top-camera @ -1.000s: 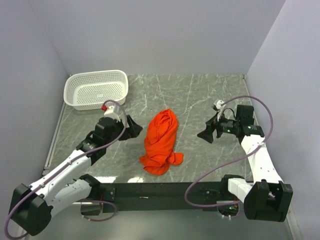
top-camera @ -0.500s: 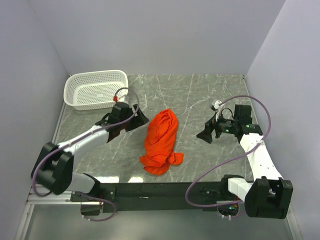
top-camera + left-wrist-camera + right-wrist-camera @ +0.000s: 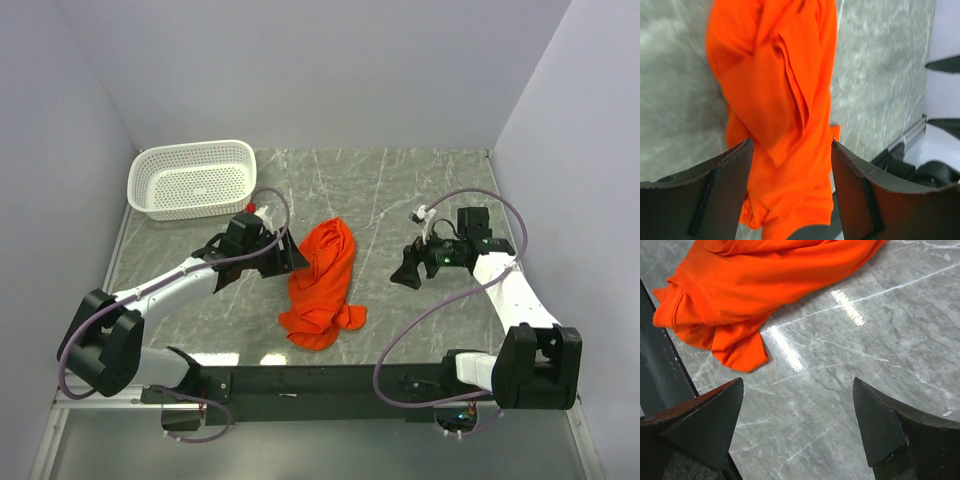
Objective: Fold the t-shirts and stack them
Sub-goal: Flatten the tshirt out
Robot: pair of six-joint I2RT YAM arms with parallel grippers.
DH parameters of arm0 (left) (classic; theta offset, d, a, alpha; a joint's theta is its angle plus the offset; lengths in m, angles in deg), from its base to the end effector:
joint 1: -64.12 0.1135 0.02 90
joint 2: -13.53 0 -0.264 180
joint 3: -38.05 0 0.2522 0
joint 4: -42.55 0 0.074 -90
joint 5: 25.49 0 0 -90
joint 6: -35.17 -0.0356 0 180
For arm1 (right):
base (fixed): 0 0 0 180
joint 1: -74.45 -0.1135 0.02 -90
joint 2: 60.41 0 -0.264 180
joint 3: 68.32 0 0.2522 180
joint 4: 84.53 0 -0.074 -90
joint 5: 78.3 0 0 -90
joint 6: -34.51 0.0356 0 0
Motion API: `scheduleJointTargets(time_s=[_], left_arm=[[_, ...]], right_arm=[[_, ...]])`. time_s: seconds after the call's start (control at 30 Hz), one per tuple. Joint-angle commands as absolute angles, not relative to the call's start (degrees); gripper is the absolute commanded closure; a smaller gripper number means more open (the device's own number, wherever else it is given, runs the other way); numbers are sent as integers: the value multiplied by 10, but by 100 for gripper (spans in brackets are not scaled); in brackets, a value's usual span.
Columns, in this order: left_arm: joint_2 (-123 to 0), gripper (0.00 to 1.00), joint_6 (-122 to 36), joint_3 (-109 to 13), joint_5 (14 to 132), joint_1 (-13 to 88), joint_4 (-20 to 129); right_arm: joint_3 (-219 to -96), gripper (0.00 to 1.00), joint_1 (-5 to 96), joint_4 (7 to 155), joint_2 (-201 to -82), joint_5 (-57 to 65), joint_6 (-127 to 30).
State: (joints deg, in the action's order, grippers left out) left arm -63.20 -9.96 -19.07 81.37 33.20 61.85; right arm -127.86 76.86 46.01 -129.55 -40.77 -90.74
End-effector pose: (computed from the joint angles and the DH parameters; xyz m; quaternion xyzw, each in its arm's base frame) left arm 0.2358 -0.1533 0.2179 -0.0456 0.8936 -0.3664 0.2554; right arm 0.2248 0.0188 0.2361 -0.3575 0.7959 0.3260 0.3640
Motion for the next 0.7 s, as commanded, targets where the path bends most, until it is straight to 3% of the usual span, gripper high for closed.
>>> scheduleJointTargets(time_s=[0.0, 0.27, 0.67], left_arm=[[-619, 32, -80, -181, 839, 313, 611], [-663, 41, -53, -196, 796, 275, 615], [-640, 41, -62, -218, 661, 238, 697]], right_arm=[[-1306, 5, 756, 454, -1287, -400, -913], [-1303, 5, 757, 459, -1277, -398, -906], [-1305, 5, 757, 459, -1278, -397, -906]])
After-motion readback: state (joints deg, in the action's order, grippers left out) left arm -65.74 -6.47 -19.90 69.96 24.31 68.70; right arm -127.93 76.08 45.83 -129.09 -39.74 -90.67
